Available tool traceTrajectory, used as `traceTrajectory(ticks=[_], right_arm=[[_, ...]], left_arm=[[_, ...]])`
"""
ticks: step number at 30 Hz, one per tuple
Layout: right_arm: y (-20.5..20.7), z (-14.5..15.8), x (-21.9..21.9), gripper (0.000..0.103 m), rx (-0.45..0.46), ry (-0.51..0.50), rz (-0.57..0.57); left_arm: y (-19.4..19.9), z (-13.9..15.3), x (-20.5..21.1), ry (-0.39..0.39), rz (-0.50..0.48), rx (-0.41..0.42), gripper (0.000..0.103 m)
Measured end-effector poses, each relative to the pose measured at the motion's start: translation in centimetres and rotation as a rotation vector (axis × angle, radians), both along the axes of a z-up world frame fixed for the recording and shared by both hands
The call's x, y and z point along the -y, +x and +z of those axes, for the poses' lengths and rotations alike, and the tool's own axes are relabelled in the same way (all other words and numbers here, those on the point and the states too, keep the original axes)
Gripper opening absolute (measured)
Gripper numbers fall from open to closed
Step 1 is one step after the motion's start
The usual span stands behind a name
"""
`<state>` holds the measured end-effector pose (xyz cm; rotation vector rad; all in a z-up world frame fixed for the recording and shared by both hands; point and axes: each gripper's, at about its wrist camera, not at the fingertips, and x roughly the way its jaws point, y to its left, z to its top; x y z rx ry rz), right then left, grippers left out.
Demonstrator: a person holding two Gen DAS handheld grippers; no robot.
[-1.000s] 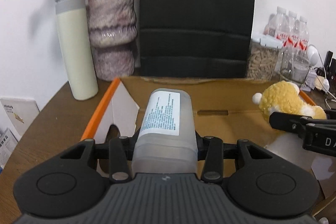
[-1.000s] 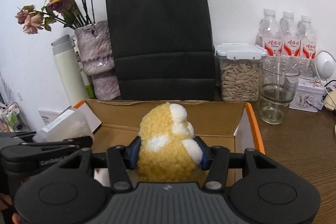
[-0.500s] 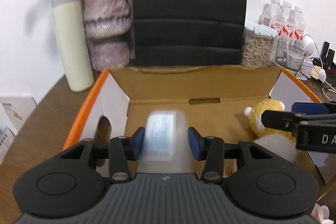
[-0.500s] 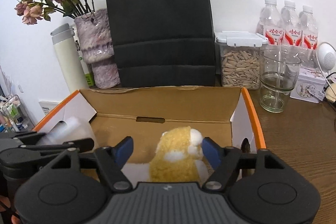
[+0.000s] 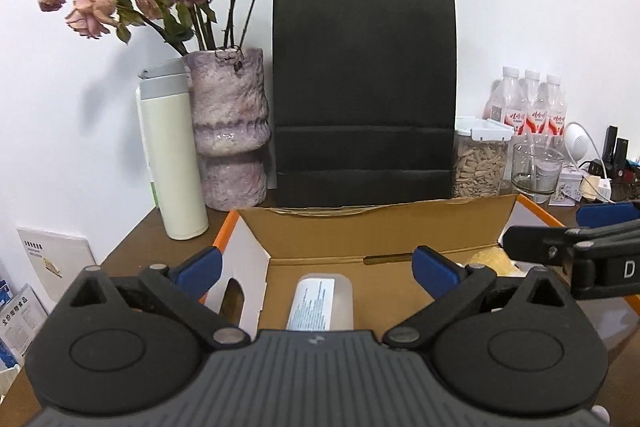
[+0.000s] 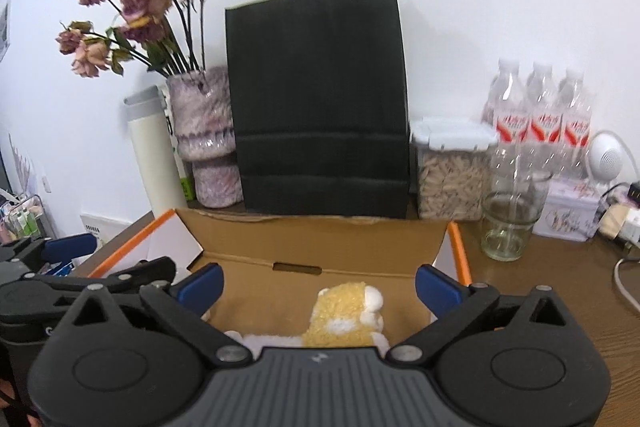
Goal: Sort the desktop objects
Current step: 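Carry both items into the cardboard box and open both grippers to release, then grasp the navy pouch with the left gripper while the right grasps a white bottle cap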
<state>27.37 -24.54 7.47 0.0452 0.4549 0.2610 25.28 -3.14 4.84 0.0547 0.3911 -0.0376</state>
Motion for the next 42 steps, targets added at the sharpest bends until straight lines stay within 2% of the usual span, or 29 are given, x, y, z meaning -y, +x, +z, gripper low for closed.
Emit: traceTrajectory(ticks=[13,22,33,42], right_arm=[[-6.5,-0.2,1.0,0.103,0.058,-0.089,-0.03],[-11.1,-1.4,3.6,0.103,0.075,-0.132,-0.081],[-15.3,-4.1,8.2,0.103,-0.008,-0.148,-0.131],[-15.3,-6.4,11.0,0.103,-0.096,-0.196,-0.156]], left_arm=[[-6.0,-0.2,-0.2,0.015,0.017,0.026,0.103],[-10.3,-1.0,1.0,0.039,-0.02,0.007,0.103],[-13.6,-2.8,2.6,0.061,-0.067,-0.083,0.103],[-13.5,-4.4,4.2,0.089,-0.069,-0.178,0.103]])
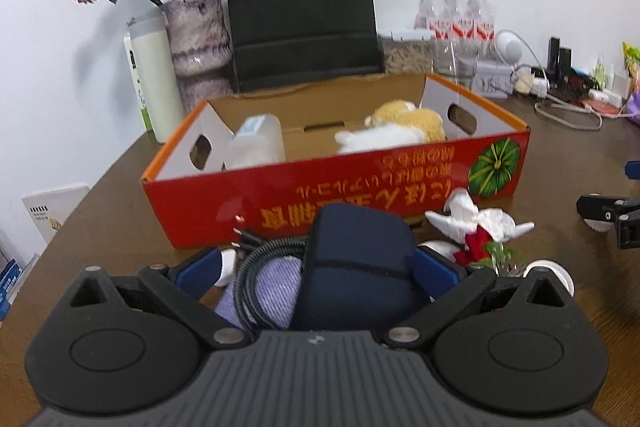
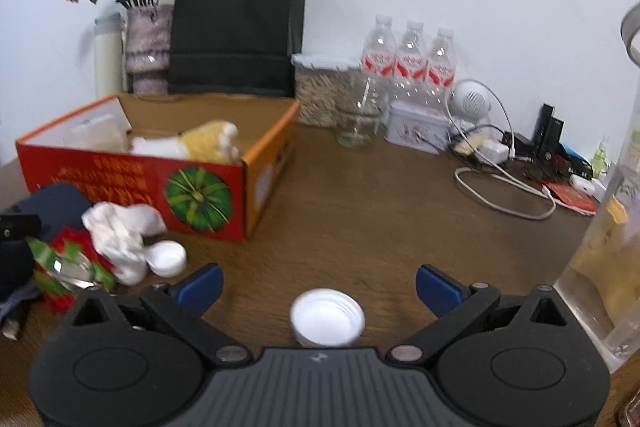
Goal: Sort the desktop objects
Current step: 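Grasp the navy pouch with the left gripper while the right grasps a white bottle cap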
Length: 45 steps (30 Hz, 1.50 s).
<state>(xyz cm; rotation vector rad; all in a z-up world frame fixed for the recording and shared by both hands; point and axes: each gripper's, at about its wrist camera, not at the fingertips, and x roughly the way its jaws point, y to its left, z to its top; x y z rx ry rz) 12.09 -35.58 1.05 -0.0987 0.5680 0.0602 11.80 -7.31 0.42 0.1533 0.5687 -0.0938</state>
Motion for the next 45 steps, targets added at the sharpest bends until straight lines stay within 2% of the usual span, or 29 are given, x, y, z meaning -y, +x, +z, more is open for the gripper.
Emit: traceTrajectory(ticks=[9,15,19,20,23,29,31,33,37,42,45], right_arm=[[0.8,-1.2,0.5,0.103,-0.071,0.002,0.047],[1.1,-1.5,1.2,0.101,-0.096,0.043,0.042],[1.2,-1.5,1.5,0.094,-0.104,0.062,0.036],[1.1,-1.5,1.5,0.093,-0.103,0.064,0.038],[1.0,-1.4,1.5,0.084,-0.098,0.064,0.044],[0.8,-1.3,1.2,0.061,-0.096,0.074,0.072],[0.7,-1.3,1.1,0.047,-0.091,0.071,0.081],[0.5,-1.2,0.9,0.039,-0.085,0.064,0.091],[0.3,-1.2,0.6,0.039,-0.075,0.05,0.093],[-0.1,-0.8,0.3,0.039,-0.032,0.04,0.075],[-0.5,-0.6,0.0,0.039,-0.012,0.045,0.068]], left_arm=[[1.2,-0.9,1.5,0.02,-0.011,-0.046,0.103],[1.9,-1.2,1.5,0.026,-0.007,-0.07,0.103],[2.0,-1.8,2.2,0.082,-0.024,-0.074,0.103],[1.9,-1.9,2.3,0.091,-0.034,-0.08,0.099],[2.1,-2.1,2.1,0.059,-0.052,-0.101,0.093],[1.6,-2.1,2.2,0.067,-0.08,-0.077,0.077],[1.4,-2.2,2.3,0.074,-0.087,-0.068,0.075],[1.4,-2.2,2.3,0.074,-0.087,-0.064,0.075],[1.1,-2.2,2.6,0.083,-0.095,-0.05,0.07],[0.9,-1.7,1.7,0.0,-0.102,-0.038,0.066],[0.5,-1.5,1.6,-0.01,-0.092,-0.023,0.065]])
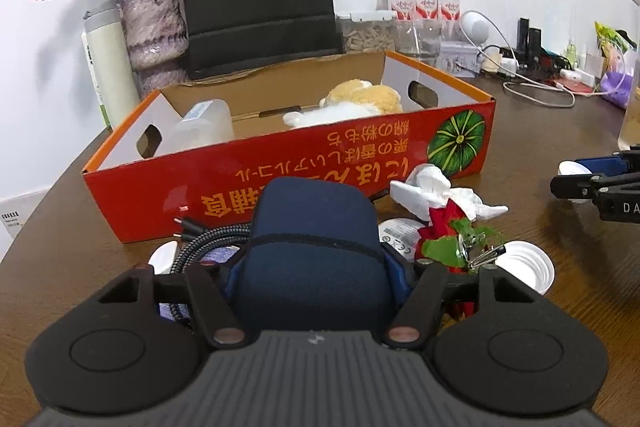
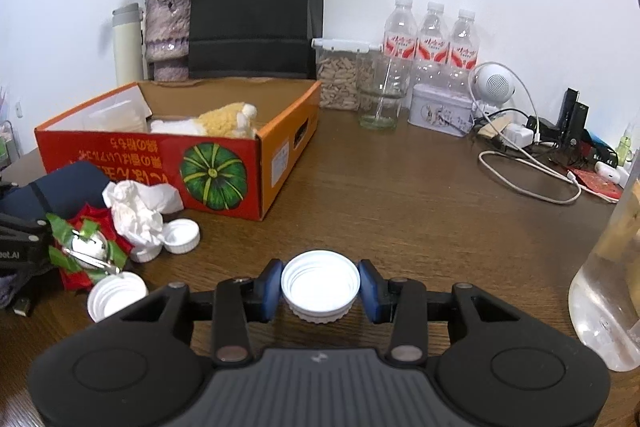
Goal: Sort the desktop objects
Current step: 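Grasp the navy pouch with the left gripper while the right grasps a white bottle cap, then carry the navy pouch and white cap into the box and release them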
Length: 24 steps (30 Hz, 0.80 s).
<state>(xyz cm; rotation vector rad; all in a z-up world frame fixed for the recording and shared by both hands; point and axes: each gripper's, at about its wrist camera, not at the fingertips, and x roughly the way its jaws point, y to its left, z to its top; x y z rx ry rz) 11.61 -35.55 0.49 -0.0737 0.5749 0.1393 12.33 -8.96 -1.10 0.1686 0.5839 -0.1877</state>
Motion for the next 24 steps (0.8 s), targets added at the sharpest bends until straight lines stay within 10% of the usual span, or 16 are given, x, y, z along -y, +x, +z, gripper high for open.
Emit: traceTrajectory(ticks=[24], right_arm=[[0.3,8.0,-7.2,0.039,0.3,0.076,0.083]], left_arm=[[-0.7,9.4,-2.5,-0.179,0.024,0.303,0.065]])
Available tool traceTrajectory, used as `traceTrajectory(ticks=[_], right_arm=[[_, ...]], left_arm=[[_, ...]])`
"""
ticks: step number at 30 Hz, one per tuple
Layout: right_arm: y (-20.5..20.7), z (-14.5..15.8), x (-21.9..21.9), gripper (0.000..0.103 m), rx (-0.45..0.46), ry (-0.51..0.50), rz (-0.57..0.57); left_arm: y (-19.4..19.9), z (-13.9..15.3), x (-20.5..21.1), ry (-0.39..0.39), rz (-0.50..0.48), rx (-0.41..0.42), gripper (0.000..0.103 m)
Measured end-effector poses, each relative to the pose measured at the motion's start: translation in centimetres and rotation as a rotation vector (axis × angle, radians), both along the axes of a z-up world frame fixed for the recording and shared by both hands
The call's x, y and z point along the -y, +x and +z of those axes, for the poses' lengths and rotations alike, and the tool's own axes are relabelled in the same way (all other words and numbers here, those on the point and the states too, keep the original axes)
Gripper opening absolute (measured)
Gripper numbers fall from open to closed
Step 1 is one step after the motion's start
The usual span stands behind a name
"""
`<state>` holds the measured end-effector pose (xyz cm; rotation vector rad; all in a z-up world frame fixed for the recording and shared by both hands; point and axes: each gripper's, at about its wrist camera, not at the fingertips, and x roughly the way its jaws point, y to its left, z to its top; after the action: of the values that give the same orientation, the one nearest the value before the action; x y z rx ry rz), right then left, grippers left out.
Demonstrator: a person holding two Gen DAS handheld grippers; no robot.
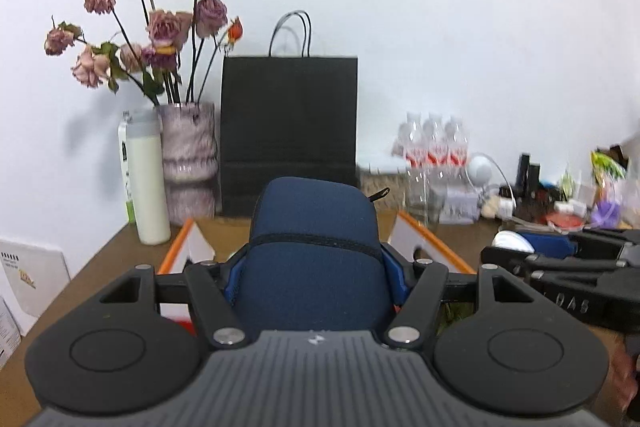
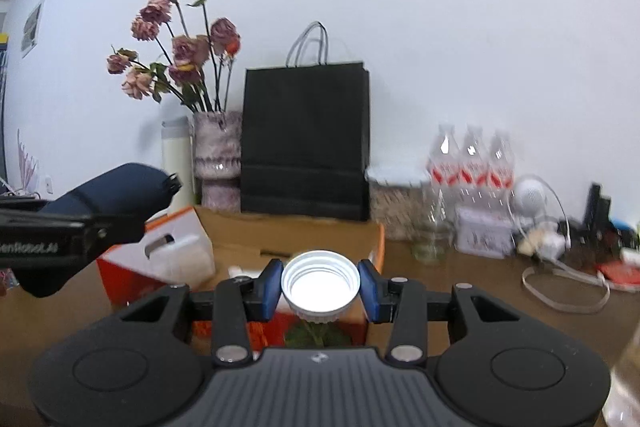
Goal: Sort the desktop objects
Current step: 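Carry the navy pouch and white cap into the box and release them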
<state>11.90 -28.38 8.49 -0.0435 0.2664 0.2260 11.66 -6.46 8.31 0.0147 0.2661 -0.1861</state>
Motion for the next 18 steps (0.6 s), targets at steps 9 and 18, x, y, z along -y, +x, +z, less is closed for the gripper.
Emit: traceTrajectory(ticks=[9,18], right_arm=[[6.5,-0.1,-2.5,0.039,-0.022,0.016,-0.006],[12.2,-3.5,-2.4,0.039,-0.114,-0.051,-0.056]], left_arm=[[6.0,-0.4,-0.1,-0.077,-0.016,-0.051,0.065],[12.1,-2.5,-0.1,-0.065,-0.031,-0.138,0.065]])
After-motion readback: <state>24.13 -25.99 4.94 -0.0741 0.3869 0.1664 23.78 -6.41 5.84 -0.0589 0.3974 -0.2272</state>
